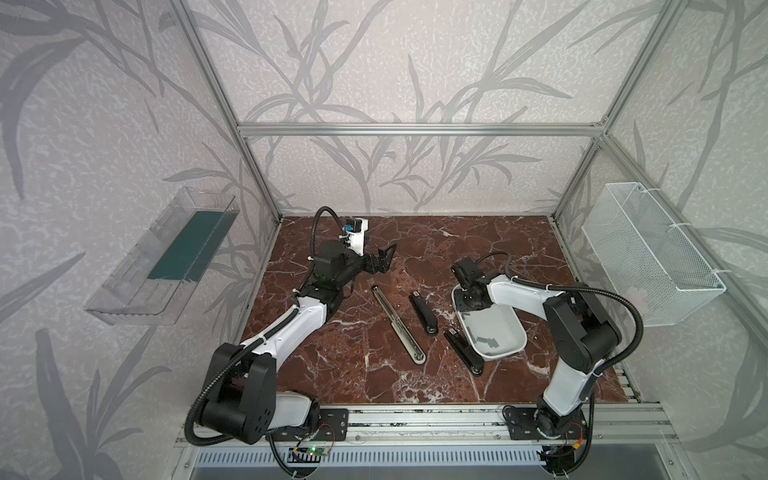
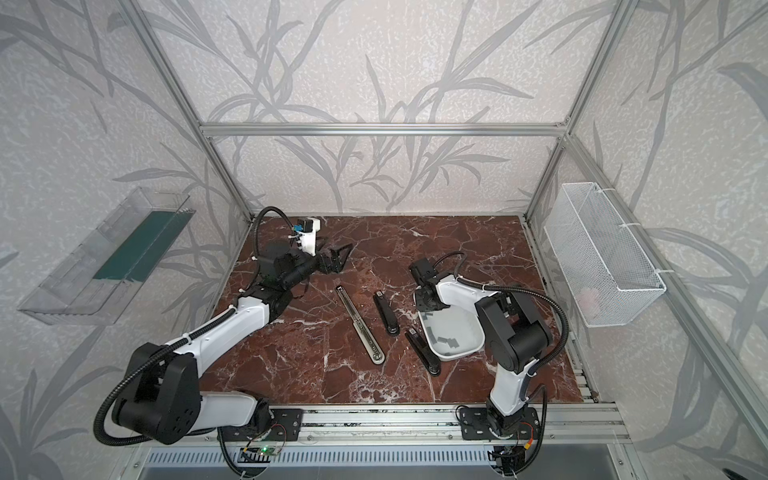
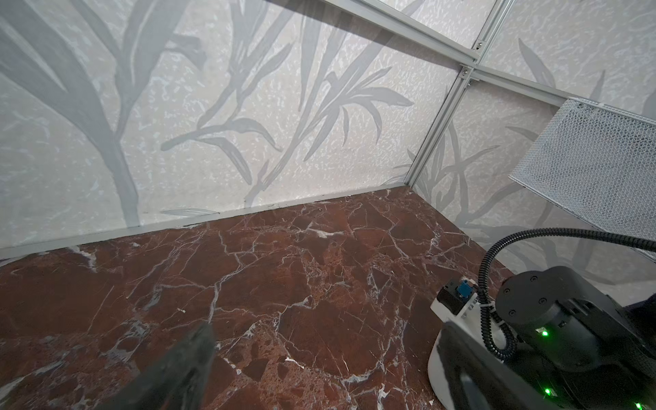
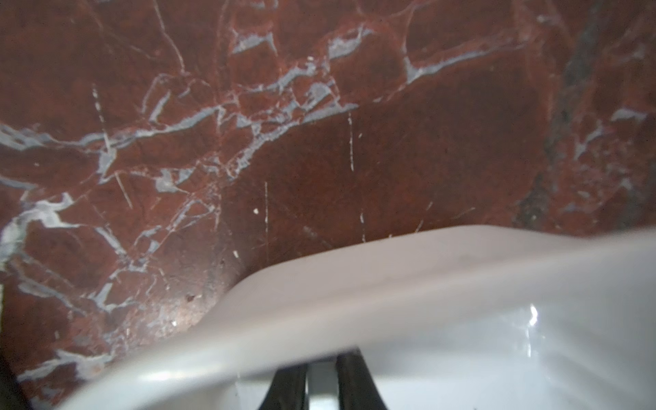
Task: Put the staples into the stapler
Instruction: 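Lift the staple strip out of the white tray with the right gripper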
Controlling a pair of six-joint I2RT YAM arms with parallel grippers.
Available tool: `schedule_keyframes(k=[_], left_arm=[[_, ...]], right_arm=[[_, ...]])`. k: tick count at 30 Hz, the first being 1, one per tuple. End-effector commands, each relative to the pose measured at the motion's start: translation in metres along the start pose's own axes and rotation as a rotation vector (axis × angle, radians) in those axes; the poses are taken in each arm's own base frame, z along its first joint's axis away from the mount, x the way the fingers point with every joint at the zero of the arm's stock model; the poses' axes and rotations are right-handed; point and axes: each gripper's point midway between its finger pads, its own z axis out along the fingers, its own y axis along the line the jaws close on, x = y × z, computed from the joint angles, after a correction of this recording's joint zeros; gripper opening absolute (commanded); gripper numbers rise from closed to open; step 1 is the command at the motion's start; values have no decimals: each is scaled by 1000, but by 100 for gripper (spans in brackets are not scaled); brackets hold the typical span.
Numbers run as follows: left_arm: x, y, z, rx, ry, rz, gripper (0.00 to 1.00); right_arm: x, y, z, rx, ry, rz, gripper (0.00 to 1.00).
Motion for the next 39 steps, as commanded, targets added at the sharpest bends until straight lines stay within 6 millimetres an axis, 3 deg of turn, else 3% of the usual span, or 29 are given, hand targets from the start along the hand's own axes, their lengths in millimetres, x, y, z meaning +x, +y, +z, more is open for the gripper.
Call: schedule_keyframes(k=[1, 8, 12, 20, 27, 33, 39], left_arm=[[-11, -5, -4, 4, -24, 37, 99], [-11, -6, -4, 4, -24, 40, 99], [-10, -6, -4, 5, -22, 41, 99], [-8, -6, -2, 9, -20, 41, 99], [-10, -8, -3, 11, -24, 46, 99], [-17, -10, -5, 10, -45, 37, 99], [-26, -7, -14, -27, -87, 25, 99]], right_arm=[[37, -10, 15, 41, 128, -8, 16], [43, -9, 9, 26, 131, -6, 25], [46, -8, 9, 28, 143, -6, 26], [49, -9, 8, 35, 149, 5, 16], [44, -10, 2, 37, 130, 6, 15], [23, -8, -24, 14, 51, -21, 15], [2, -12, -67, -7, -68, -40, 15]])
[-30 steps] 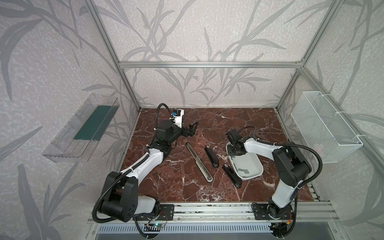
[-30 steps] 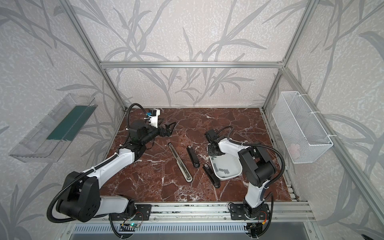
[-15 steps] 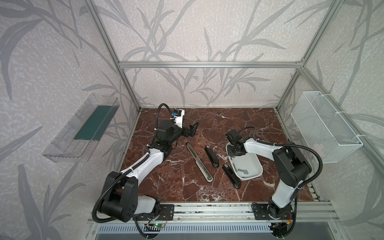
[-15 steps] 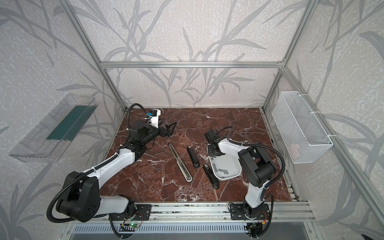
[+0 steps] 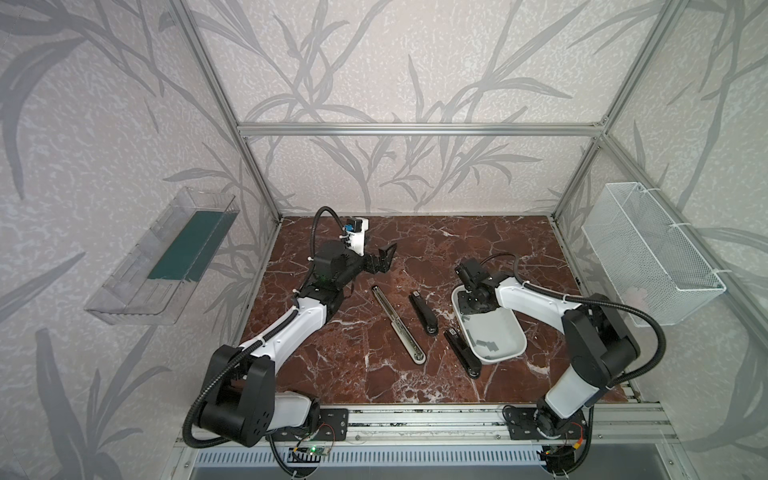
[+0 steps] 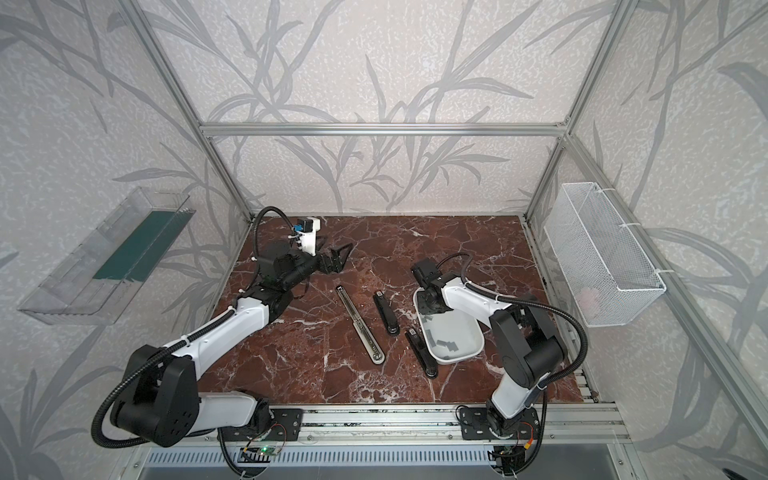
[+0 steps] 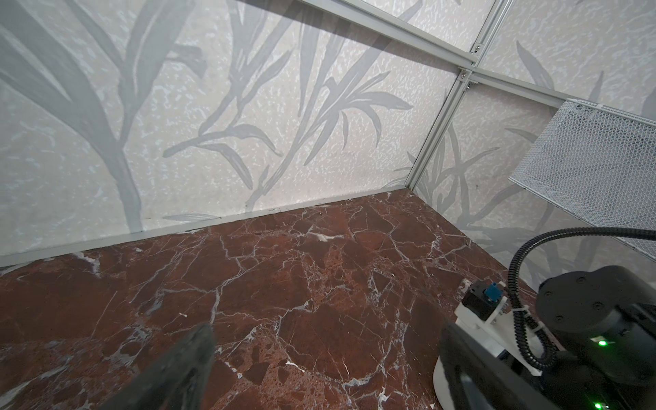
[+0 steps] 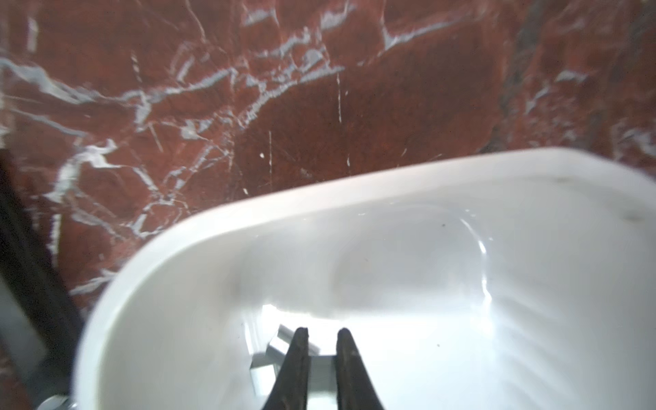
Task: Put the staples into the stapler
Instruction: 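Lift the staple strip out of the white tray with the right gripper, then carry the staple strip over the open silver stapler's channel with right gripper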
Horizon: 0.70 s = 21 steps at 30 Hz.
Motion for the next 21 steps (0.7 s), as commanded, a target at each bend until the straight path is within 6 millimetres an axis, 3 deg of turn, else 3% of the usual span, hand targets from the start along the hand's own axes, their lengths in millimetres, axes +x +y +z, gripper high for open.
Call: schedule_keyframes(k=[1, 5, 13, 17, 21], left_arm=[[-19, -2, -9, -20, -64, 5, 99], [-19, -2, -10, -20, -74, -26, 99], [-6, 10, -23, -96, -82, -88, 99], [9, 18, -35, -152, -55, -111, 99], [18, 24, -51, -206, -49, -119, 99]], right_arm=[[-5, -6, -27, 7, -46, -30, 15], [-11, -1, -53, -33, -115, -82, 15], [-12, 47, -110, -136, -285, -301, 16], [-7, 76, -120, -205, -318, -382, 17], [1, 104, -115, -258, -304, -435, 16]])
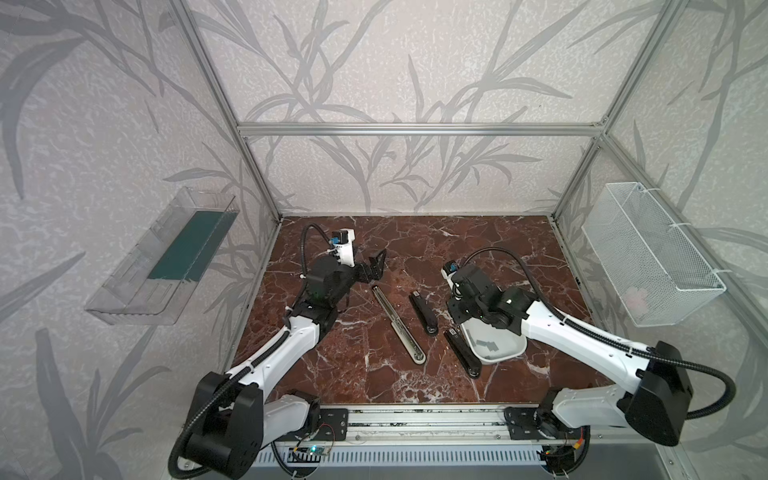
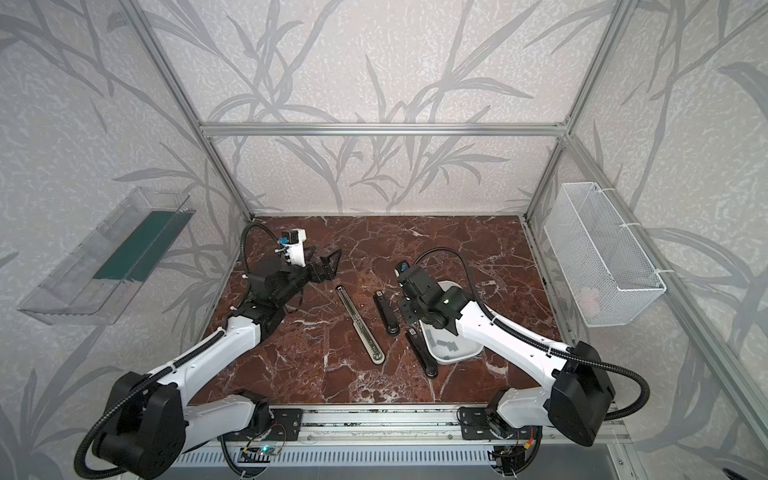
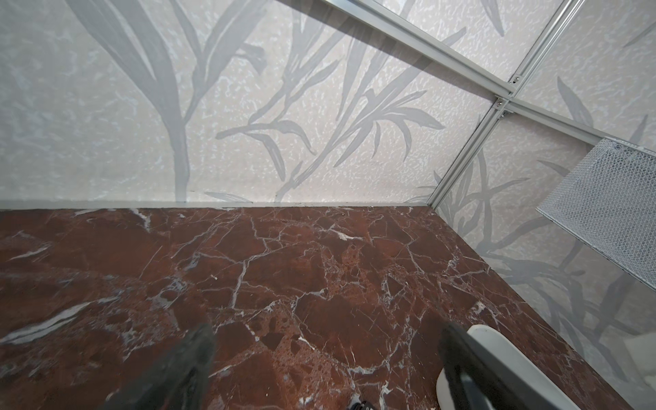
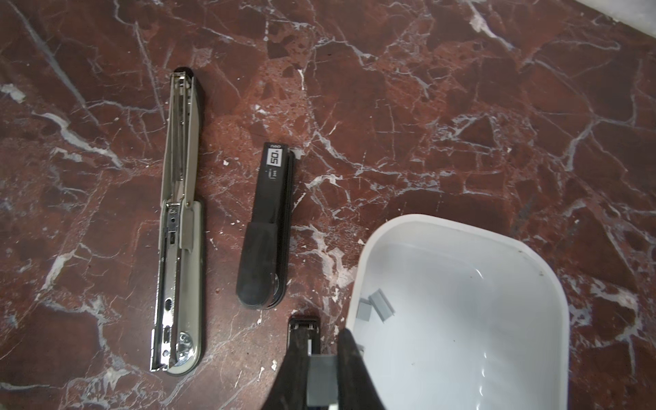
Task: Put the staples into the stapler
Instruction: 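Carry the staple strip over the open silver stapler's channel with right gripper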
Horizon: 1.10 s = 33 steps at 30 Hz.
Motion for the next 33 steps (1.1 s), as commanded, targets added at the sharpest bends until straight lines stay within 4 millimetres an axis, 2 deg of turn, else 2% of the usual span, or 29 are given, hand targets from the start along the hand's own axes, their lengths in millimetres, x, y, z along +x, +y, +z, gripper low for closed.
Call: schedule_keyframes(k=[1, 8, 12, 14, 15, 28, 33], left_arm=[[1, 9, -14, -65, -15, -11, 99], [11, 21, -31, -138, -3, -5, 99], [12, 21, -38, -141, -11, -4, 99], [11, 21, -41, -142, -15, -2, 99], [11, 21, -41, -143, -13, -1, 99], [14, 25, -44, -157, -29, 18, 99], [17, 25, -42, -154, -16, 24, 99]], right_arm=[[-9, 24, 6, -58, -16, -45, 16], [-3, 72, 28, -115, 21, -93, 16], [6, 93, 36, -122, 59, -103, 15], [9, 93, 40, -108, 67, -90, 15], [15, 102, 39, -118, 75, -107, 15], [34, 92, 45, -16, 122, 2, 15], [43, 98, 46, 17, 137, 9, 15]])
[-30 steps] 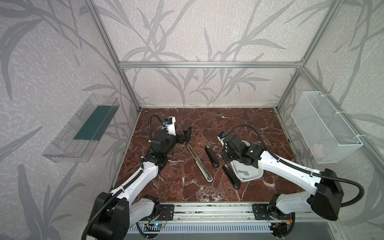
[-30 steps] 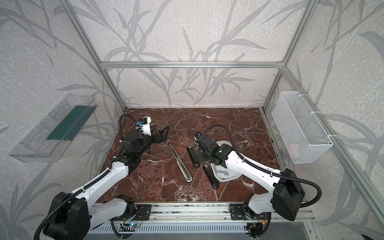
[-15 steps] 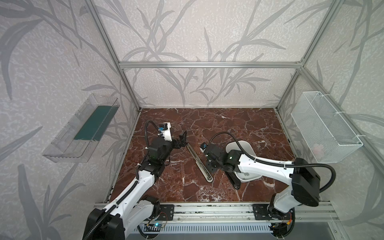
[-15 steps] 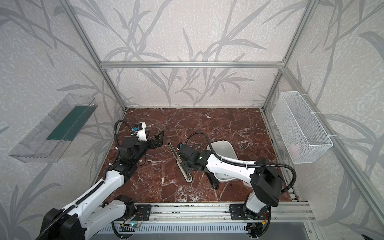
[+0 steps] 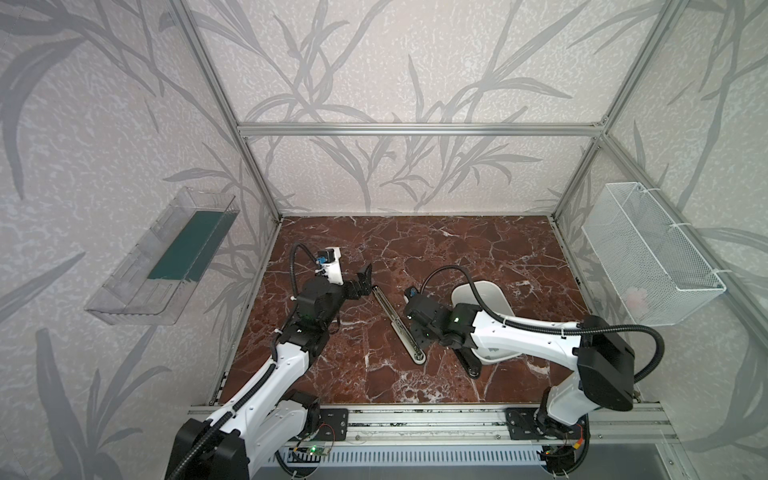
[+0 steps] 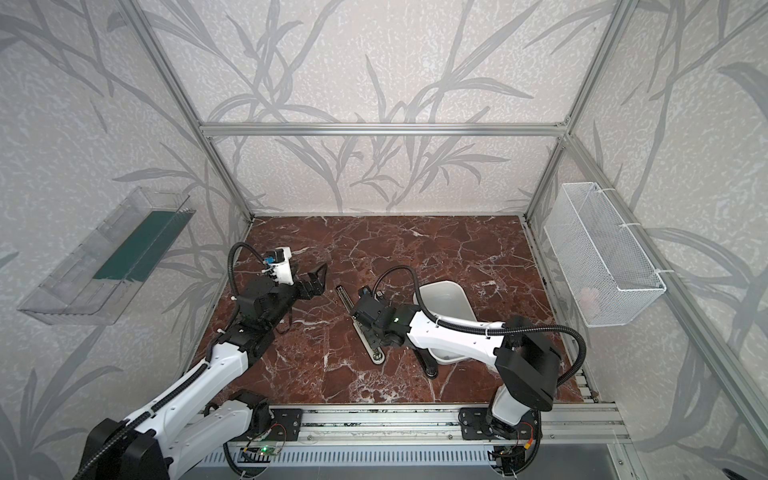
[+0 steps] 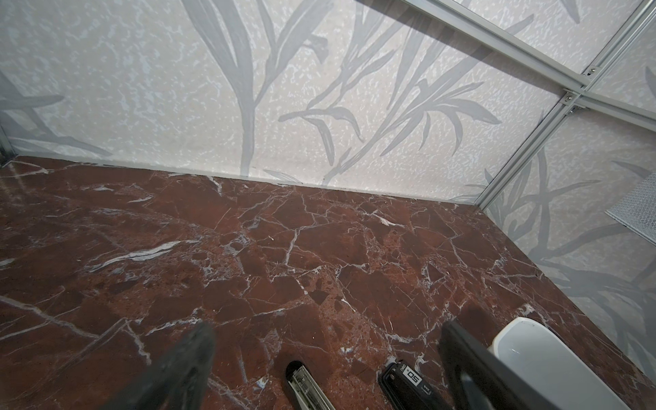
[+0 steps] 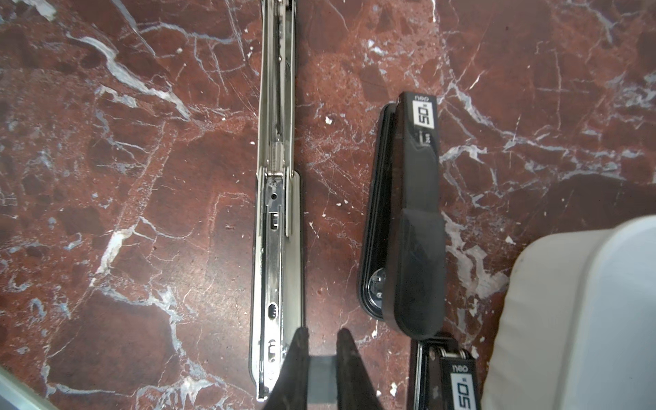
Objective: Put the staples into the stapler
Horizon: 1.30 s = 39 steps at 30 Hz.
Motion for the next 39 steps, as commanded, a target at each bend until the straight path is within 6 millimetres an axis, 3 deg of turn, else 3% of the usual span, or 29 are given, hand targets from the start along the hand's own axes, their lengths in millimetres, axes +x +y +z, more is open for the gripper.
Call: schedule_keyframes(k=[1, 9, 16, 21, 26, 30, 35, 39], left_arm=[[-1, 0, 0, -1, -11, 21, 99], [3, -6, 0, 32, 1, -7, 99], [4, 1, -4, -7, 1, -27, 99], [32, 16, -10, -73, 78, -219, 99], [49, 10, -19, -57, 157, -390, 99], [60, 14, -33, -102, 248, -344, 99], [67, 34, -44, -190, 237, -242, 99], [64, 25, -41, -129, 225, -246, 99]], right_arm=[[8, 1, 0, 51, 16, 15, 15], [18, 15, 4, 51, 27, -2, 15], [22, 23, 6, 44, 30, -14, 15], [23, 25, 7, 49, 24, -21, 15], [23, 27, 10, 39, 24, -27, 15], [26, 29, 17, 37, 35, -28, 15], [27, 31, 22, 47, 42, -35, 15], [28, 29, 24, 53, 43, -28, 15]])
